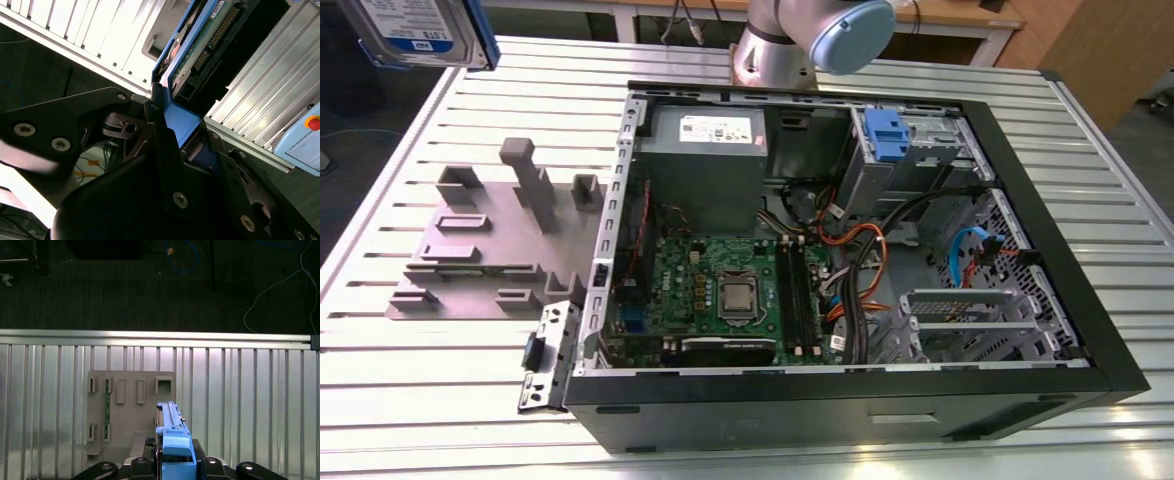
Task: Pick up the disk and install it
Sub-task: 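Pick up the disk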
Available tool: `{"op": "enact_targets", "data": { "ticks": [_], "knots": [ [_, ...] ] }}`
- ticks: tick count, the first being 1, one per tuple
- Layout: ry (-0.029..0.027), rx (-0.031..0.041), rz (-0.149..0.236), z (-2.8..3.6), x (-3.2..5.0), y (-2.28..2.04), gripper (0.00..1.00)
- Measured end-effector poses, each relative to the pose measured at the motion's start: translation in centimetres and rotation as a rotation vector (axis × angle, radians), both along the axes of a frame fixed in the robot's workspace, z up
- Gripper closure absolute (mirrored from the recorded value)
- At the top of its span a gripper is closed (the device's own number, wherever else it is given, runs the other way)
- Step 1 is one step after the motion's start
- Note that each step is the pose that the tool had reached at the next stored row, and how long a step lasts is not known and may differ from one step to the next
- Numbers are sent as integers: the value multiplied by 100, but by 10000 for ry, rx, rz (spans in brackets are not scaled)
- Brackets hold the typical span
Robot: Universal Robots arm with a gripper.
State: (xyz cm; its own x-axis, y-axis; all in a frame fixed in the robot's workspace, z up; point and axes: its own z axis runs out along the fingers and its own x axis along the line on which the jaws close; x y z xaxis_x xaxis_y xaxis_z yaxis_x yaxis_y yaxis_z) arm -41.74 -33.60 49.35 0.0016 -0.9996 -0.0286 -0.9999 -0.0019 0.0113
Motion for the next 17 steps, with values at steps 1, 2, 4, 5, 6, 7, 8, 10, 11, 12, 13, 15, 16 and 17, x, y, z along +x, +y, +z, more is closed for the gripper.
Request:
{"op": "enact_targets", "data": {
  "ticks": [1, 2, 4, 5, 6, 7, 8, 10, 11, 12, 13, 15, 16, 17],
  "knots": [
    [0, 0, 0, 0, 0, -1, 64],
    [-1, 0, 0, 0, 0, -3, 64],
    [-1, 0, 0, 0, 0, -7, 64],
    [-1, 0, 1, 0, 0, -10, 64],
    [0, 0, 0, 0, 0, -13, 64],
    [0, 0, 0, 0, 0, -15, 64],
    [0, 0, -1, 0, 0, -15, 64],
    [-1, -1, 0, -1, 0, -19, 64],
    [0, -2, 1, 0, 1, -21, 64],
    [-1, -2, 1, 0, 5, -22, 64],
    [0, -4, 1, 0, 10, -23, 64],
    [-1, -3, 0, -1, 16, -25, 64],
    [-1, -3, -1, -1, 17, -26, 64],
    [-1, -4, 0, 0, 18, -47, 64]
  ]
}}
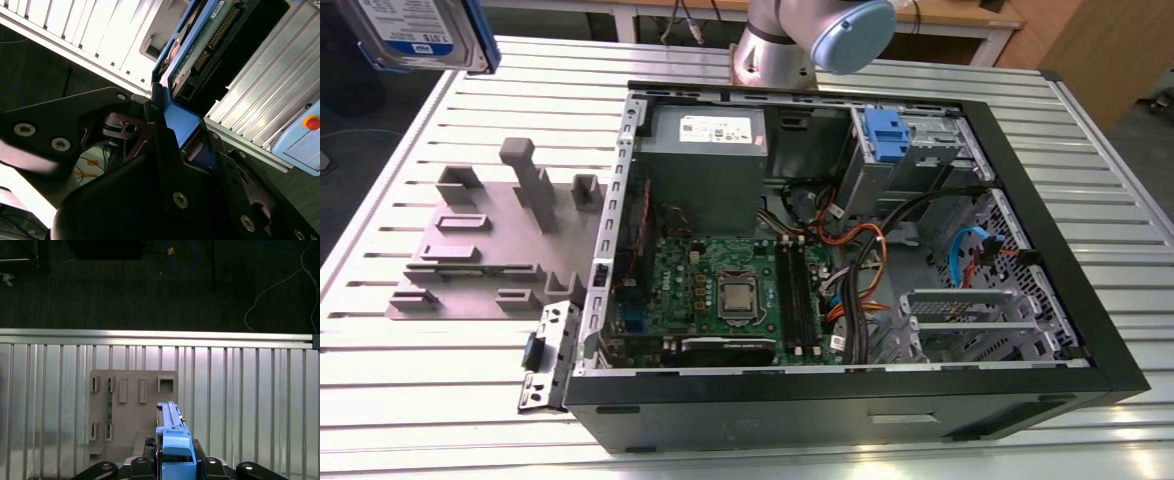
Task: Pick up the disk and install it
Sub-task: 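Pick up the disk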
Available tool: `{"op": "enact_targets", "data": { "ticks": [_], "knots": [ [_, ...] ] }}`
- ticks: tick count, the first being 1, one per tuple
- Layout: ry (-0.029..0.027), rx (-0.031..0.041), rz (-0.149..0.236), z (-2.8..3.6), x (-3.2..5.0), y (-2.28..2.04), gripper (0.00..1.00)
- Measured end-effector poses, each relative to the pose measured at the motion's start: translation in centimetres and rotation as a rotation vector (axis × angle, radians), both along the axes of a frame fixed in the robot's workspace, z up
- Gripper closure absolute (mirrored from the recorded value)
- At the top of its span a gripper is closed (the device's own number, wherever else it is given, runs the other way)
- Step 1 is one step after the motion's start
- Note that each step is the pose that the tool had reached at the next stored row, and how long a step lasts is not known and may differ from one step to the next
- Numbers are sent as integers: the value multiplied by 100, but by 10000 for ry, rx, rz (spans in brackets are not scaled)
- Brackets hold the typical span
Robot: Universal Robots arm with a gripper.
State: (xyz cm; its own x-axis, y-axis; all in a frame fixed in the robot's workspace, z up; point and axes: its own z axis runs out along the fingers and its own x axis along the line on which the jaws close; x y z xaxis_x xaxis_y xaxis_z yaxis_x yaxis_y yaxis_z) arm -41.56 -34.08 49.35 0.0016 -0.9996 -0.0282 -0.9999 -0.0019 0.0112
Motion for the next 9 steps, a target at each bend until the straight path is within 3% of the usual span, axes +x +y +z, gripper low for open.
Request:
{"op": "enact_targets", "data": {
  "ticks": [9],
  "knots": [
    [0, 0, 0, 0, 12, -12, 64]
  ]
}}
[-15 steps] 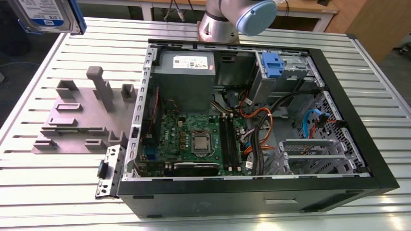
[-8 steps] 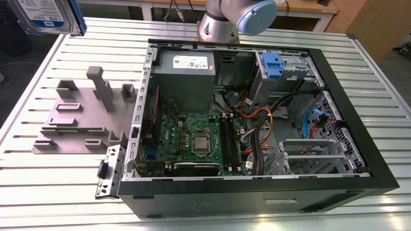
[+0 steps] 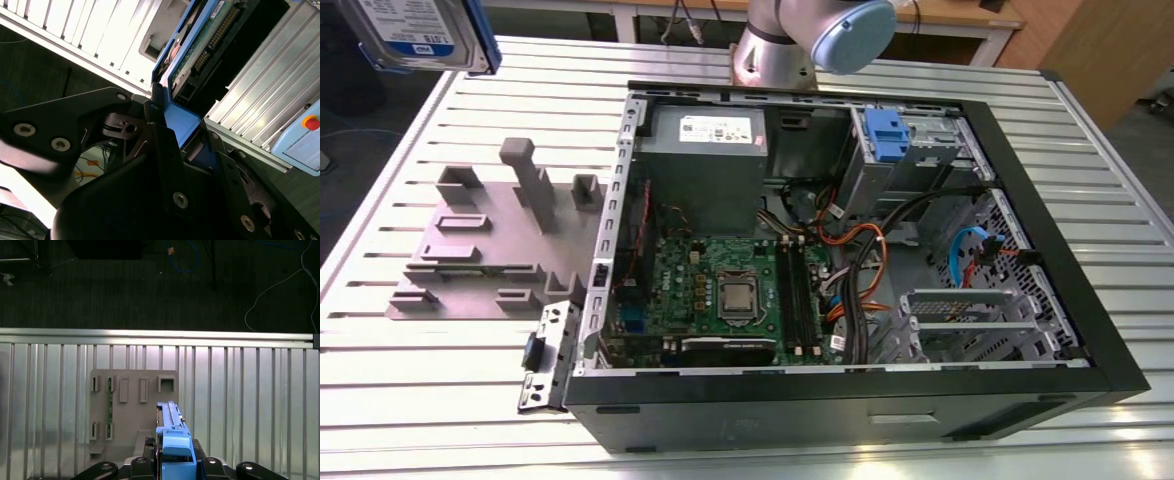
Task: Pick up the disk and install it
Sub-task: 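Pick up the disk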
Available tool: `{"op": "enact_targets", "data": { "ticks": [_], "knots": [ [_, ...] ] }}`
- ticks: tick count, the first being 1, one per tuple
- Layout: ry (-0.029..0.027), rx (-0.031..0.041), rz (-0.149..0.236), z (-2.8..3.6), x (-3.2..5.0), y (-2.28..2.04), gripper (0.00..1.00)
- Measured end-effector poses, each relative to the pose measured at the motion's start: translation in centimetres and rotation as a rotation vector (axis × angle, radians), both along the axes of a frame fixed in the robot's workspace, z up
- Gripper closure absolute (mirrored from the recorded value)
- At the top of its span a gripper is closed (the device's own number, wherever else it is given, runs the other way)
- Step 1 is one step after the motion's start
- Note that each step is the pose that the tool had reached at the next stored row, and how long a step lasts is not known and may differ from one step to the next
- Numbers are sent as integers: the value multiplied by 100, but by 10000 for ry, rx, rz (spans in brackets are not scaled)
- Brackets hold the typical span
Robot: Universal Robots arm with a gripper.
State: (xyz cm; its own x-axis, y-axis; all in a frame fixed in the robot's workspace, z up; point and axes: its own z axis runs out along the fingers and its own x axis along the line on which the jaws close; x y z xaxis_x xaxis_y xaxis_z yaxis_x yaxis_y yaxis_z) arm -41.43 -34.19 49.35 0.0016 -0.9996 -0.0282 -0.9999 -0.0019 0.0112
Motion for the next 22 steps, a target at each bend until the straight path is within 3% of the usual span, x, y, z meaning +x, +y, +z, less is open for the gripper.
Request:
{"op": "enact_targets", "data": {
  "ticks": [22],
  "knots": [
    [0, 0, 0, 29, 33, -2, 64]
  ]
}}
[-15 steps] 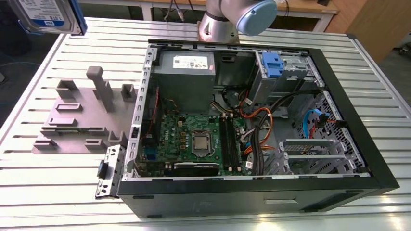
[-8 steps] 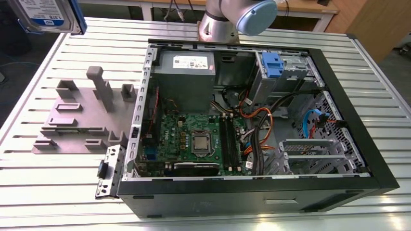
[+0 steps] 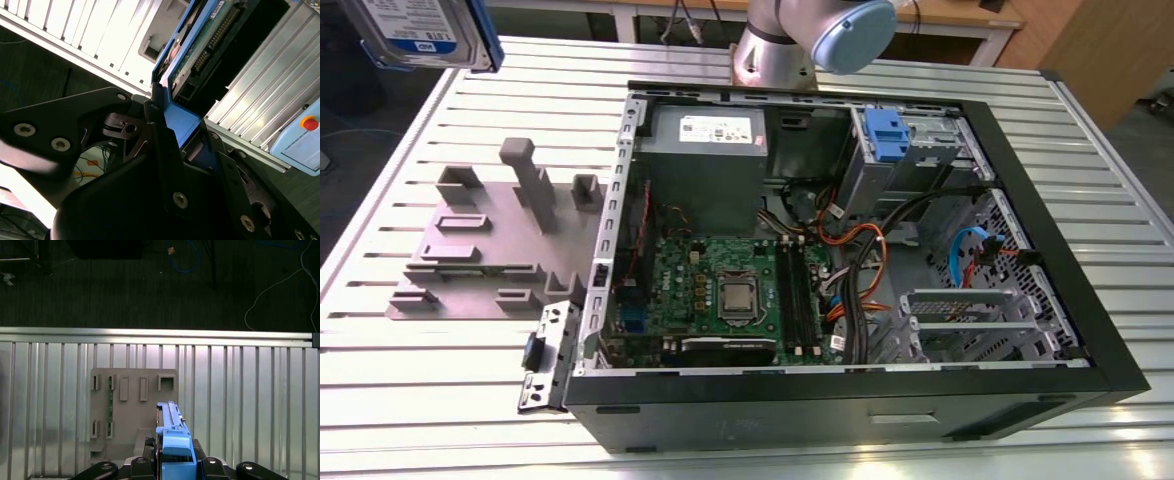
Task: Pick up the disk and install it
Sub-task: 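Pick up the disk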
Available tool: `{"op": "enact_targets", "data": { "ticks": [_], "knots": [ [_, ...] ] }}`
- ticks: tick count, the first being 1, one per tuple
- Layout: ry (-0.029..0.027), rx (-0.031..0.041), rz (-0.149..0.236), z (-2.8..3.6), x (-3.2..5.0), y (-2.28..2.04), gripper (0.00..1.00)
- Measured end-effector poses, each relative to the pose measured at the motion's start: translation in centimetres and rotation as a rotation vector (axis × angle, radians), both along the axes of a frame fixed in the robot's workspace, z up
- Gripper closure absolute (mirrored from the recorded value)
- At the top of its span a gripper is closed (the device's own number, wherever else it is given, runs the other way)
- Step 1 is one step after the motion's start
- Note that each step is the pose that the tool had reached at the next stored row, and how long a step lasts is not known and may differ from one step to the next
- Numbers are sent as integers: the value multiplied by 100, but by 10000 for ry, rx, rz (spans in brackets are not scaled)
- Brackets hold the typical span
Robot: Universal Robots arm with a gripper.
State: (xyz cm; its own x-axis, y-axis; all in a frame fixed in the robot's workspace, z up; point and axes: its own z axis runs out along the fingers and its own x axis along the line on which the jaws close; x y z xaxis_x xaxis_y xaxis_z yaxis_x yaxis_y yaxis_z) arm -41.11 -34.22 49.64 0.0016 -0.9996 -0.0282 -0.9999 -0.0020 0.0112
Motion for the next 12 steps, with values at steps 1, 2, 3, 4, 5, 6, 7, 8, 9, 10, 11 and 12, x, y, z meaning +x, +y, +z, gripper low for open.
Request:
{"op": "enact_targets", "data": {
  "ticks": [1, 2, 3, 4, 5, 6, 7, 8, 9, 10, 11, 12],
  "knots": [
    [1, 0, 0, 0, 1, -5, 64],
    [1, 0, 0, 0, 2, -12, 64],
    [1, 0, 0, 0, 3, -22, 64],
    [0, 0, 0, 0, 3, -35, 64],
    [0, 1, 0, 0, 3, -48, 64],
    [1, 0, 0, 0, 4, -58, 64],
    [2, 0, 0, 1, 4, -67, 64],
    [1, 0, 0, 0, 4, -75, 64],
    [0, 0, 0, 0, 5, -84, 64],
    [1, 0, 0, 0, 6, -90, 64],
    [0, 0, 0, 0, 10, -93, 64],
    [-1, 1, 0, -1, 14, -95, 64]
  ]
}}
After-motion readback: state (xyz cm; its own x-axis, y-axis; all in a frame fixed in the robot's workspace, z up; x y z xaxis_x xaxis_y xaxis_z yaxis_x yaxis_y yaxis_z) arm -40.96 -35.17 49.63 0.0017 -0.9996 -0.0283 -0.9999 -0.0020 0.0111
